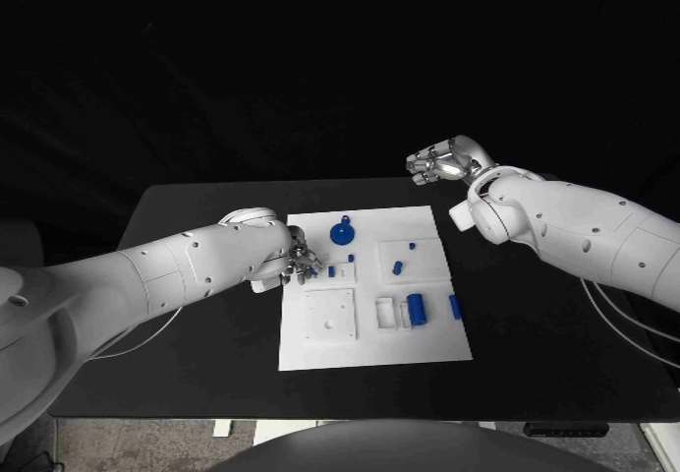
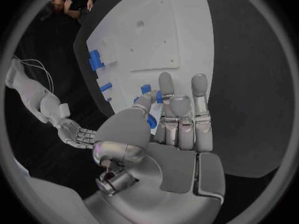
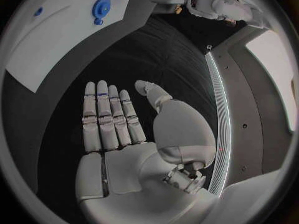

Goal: Assemble the parts on the task board

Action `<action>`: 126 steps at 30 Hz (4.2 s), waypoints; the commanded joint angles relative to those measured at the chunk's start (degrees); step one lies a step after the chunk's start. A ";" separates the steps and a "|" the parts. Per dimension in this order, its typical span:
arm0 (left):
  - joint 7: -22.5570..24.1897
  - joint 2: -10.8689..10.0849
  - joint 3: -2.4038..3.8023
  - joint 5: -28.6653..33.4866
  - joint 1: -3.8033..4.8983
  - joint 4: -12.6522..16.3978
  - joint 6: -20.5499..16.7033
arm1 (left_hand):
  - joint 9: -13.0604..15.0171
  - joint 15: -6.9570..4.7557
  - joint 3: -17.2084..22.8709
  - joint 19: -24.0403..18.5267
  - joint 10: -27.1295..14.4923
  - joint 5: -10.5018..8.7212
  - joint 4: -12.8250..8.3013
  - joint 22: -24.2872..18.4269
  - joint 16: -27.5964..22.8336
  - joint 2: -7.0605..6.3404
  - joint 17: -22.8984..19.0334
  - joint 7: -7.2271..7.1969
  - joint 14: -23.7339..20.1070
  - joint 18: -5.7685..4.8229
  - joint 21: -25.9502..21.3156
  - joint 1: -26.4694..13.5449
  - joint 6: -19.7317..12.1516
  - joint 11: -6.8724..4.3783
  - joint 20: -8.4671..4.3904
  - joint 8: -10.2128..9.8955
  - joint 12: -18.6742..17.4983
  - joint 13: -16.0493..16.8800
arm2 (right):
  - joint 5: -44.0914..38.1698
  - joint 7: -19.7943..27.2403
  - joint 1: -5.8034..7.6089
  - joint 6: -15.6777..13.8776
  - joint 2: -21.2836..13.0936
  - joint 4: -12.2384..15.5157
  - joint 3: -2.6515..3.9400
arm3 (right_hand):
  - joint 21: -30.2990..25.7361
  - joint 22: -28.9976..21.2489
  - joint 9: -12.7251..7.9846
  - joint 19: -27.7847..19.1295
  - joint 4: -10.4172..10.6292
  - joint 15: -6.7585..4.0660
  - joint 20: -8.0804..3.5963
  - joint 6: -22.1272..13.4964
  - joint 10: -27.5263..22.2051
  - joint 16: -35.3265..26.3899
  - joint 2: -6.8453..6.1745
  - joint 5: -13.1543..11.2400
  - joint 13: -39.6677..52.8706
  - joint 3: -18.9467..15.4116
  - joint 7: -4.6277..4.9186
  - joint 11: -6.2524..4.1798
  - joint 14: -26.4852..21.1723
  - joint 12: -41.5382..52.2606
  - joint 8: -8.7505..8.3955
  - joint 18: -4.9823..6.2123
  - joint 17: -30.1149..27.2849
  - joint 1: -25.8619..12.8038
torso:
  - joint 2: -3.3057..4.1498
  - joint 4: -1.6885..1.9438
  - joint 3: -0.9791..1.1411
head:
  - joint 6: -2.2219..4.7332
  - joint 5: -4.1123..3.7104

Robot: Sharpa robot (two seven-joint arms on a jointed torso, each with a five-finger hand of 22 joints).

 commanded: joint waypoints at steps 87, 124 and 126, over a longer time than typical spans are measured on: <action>2.73 0.08 -0.81 -5.37 -0.91 -0.04 1.93 | -0.19 -0.20 4.44 -0.18 0.00 -0.30 -5.64 1.17 0.51 0.15 -0.17 -2.06 0.12 0.01 -0.05 1.15 2.51 0.06 -0.23 -0.74 0.38 -0.21 | -0.10 0.35 -0.03 0.95 0.24 -0.09 0.01 | -0.14 -0.10 -0.06 -0.41 0.12 0.01 -0.06 -0.17 -0.27 -0.27 -0.56 0.38 -0.08 0.35 0.18 -0.07 -0.37 -0.22 -0.17 0.19 -0.09 -0.16 | -0.02 0.02 0.04 | -0.89 -0.42; 3.03 0.83 -0.79 -5.98 -0.89 -1.29 3.38 | -0.20 -0.19 2.51 -0.20 -0.08 -4.73 -3.73 1.07 0.50 0.33 -0.90 -2.19 -0.08 -0.02 -0.07 1.95 2.67 0.09 -0.16 -0.93 0.64 -0.17 | -0.13 0.37 -0.03 1.03 0.32 -0.14 0.01 | -0.14 -0.10 -0.06 -0.41 0.12 0.01 -0.06 -0.17 -0.27 -0.27 -0.56 0.38 -0.08 0.35 0.18 -0.07 -0.37 -0.22 -0.17 0.19 -0.09 -0.16 | 0.00 0.00 0.04 | -0.94 -0.73; 3.04 1.01 -0.79 -5.90 -0.89 -1.54 3.42 | -0.20 -0.22 2.08 -0.11 -0.03 -5.51 -3.07 1.08 0.51 0.17 -0.88 -2.26 -0.05 -0.10 -0.22 2.13 2.75 0.07 -0.19 -0.82 0.64 -0.18 | -0.13 0.37 -0.03 1.03 0.32 -0.14 0.01 | -0.14 -0.10 -0.06 -0.41 0.12 0.01 -0.06 -0.17 -0.27 -0.27 -0.56 0.38 -0.08 0.35 0.18 -0.07 -0.37 -0.22 -0.17 0.19 -0.09 -0.16 | 0.00 0.00 0.04 | -0.94 -0.74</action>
